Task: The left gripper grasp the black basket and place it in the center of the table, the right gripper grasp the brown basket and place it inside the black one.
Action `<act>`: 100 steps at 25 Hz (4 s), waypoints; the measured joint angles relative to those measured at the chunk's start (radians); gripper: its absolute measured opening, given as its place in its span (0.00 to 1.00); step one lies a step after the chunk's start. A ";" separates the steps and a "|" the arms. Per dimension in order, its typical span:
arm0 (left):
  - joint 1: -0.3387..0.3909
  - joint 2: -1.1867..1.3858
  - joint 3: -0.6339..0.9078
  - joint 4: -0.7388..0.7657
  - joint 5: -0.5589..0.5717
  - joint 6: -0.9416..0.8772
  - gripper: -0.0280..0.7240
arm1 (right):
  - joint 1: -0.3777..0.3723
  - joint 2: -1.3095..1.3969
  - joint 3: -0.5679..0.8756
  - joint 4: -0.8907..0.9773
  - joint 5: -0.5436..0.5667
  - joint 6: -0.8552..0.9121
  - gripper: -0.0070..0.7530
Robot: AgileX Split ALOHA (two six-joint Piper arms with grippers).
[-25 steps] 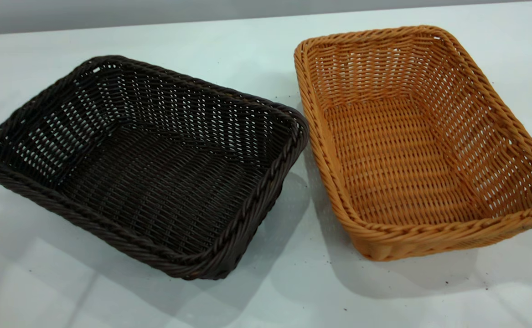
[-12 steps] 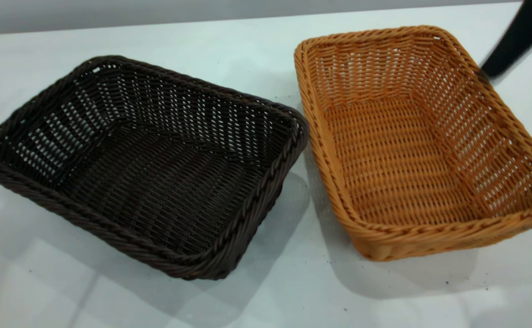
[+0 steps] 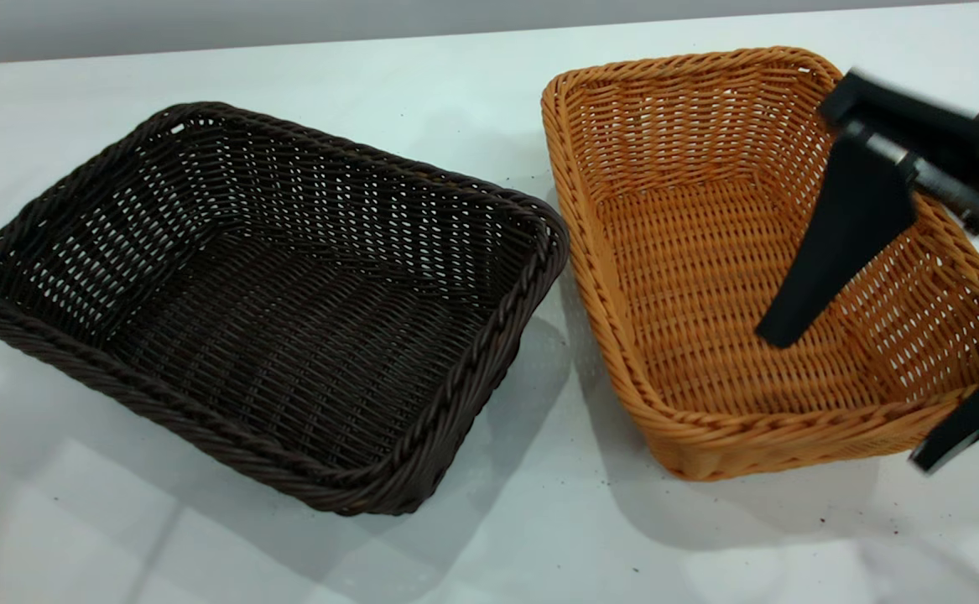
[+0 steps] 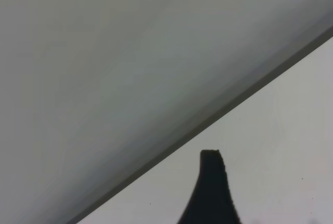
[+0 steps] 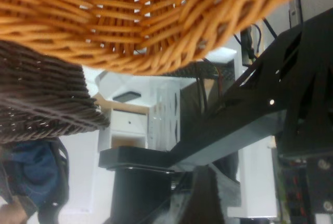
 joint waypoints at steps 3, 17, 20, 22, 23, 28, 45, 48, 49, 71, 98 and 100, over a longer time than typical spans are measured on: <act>0.000 0.000 0.000 0.000 0.001 0.000 0.70 | 0.000 0.040 0.000 0.005 -0.038 -0.041 0.72; 0.000 0.000 0.001 0.000 0.010 -0.001 0.70 | 0.000 0.097 0.000 -0.002 -0.202 -0.166 0.72; 0.000 0.000 0.001 0.000 0.010 -0.001 0.70 | 0.000 0.097 0.001 -0.035 -0.244 -0.167 0.72; 0.000 0.000 0.001 0.000 0.010 -0.001 0.70 | 0.000 0.097 0.001 -0.056 -0.259 -0.181 0.72; 0.000 0.000 0.001 0.000 0.010 -0.001 0.70 | 0.000 0.097 0.001 -0.058 -0.263 -0.186 0.72; 0.000 0.000 0.001 0.000 0.010 -0.001 0.70 | 0.000 0.097 0.001 -0.084 -0.303 -0.191 0.72; 0.000 0.000 0.001 0.000 0.018 -0.001 0.70 | 0.000 0.096 0.001 -0.025 -0.603 -0.370 0.42; 0.000 0.000 0.001 0.000 0.018 -0.001 0.70 | -0.001 0.096 0.001 0.000 -0.683 -0.409 0.32; 0.000 0.000 0.001 0.000 0.018 -0.001 0.70 | -0.001 0.096 0.001 0.012 -0.710 -0.420 0.29; -0.003 0.000 0.001 -0.002 0.067 -0.004 0.70 | -0.005 0.096 -0.227 0.135 -1.088 -0.850 0.15; -0.266 -0.037 0.001 0.048 1.027 0.591 0.70 | -0.203 0.095 -0.925 -0.807 -0.096 -0.412 0.15; -0.266 -0.036 0.001 0.044 1.091 0.653 0.70 | -0.208 0.095 -0.989 -0.840 -0.061 -0.412 0.15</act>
